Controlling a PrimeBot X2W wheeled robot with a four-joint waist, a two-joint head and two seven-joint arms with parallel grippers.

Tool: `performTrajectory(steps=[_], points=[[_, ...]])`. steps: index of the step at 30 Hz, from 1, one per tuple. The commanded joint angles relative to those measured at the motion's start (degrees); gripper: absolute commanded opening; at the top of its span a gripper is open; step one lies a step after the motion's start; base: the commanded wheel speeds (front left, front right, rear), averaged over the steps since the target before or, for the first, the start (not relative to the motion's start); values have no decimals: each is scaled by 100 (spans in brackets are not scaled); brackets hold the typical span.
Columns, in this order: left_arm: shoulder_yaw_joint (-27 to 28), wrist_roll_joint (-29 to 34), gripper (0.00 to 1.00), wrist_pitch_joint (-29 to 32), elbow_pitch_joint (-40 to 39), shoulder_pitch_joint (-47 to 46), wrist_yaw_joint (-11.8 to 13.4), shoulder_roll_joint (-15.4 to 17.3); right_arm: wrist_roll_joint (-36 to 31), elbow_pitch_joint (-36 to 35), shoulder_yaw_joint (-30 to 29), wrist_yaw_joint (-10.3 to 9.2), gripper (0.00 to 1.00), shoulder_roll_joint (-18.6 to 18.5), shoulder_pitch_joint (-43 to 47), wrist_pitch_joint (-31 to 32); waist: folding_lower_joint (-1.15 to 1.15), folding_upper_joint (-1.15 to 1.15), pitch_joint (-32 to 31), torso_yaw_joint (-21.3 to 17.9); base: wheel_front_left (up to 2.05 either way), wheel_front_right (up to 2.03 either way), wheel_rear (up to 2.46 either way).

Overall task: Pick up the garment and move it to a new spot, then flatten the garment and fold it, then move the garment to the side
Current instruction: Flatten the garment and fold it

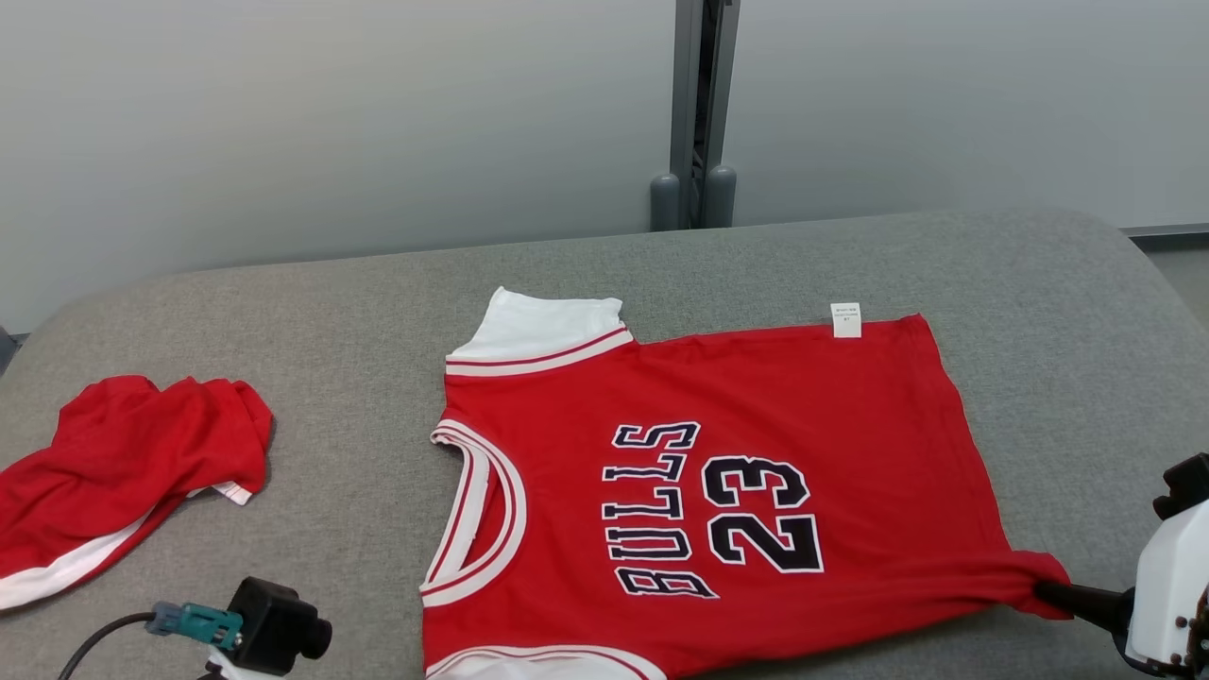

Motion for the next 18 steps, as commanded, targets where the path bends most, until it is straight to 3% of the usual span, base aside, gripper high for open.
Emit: performTrajectory(steps=[1, 13, 18], points=[[72, -45, 0, -70, -13, -72, -39, 1, -54, 39, -23, -4, 0, 42, -35, -70, 0, 0, 20, 0, 0, 0, 0], [537, -160, 0, -742, 329, -320, -119, -363, -147, 487, -254, -3, 0, 536, -357, -431, 0, 0, 207, -12, 0, 0, 0], [639, -146, 0, -925, 704, -464, 52, -697, -215, 747, -274, -3, 0, 732, -487, -459, 0, 0, 290, -13, 0, 0, 0]])
